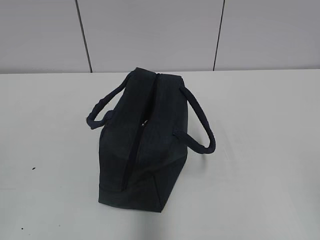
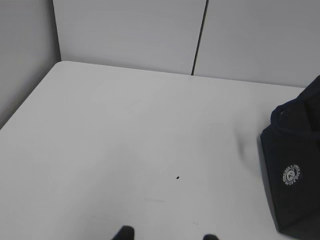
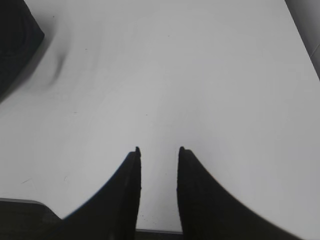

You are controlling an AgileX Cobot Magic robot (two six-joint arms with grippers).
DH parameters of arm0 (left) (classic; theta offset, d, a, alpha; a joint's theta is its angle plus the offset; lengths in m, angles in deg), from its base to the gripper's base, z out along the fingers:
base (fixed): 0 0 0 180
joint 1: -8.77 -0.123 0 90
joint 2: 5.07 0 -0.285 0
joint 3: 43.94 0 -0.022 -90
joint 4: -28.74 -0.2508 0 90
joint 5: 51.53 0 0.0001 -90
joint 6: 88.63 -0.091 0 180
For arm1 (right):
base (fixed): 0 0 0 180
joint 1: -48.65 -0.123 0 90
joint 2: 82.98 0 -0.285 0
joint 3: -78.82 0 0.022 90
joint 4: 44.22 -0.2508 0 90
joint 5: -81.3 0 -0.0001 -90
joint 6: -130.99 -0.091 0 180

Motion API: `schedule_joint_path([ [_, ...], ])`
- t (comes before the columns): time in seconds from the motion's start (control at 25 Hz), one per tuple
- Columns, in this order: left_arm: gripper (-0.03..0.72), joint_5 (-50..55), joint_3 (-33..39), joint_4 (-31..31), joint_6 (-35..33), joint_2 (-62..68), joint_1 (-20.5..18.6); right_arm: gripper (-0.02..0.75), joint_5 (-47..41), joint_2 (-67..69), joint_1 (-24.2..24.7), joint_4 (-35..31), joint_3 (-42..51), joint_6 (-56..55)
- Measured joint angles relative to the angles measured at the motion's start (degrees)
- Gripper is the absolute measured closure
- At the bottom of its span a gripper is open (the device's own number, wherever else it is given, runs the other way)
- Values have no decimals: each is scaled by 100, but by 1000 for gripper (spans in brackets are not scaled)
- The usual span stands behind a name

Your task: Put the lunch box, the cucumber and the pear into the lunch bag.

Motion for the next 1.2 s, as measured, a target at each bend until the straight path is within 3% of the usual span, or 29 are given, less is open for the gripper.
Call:
schedule_joint_path([
  [1.2,445,-5,0,0,0,0,0,533,0,0,0,10,0,-11],
])
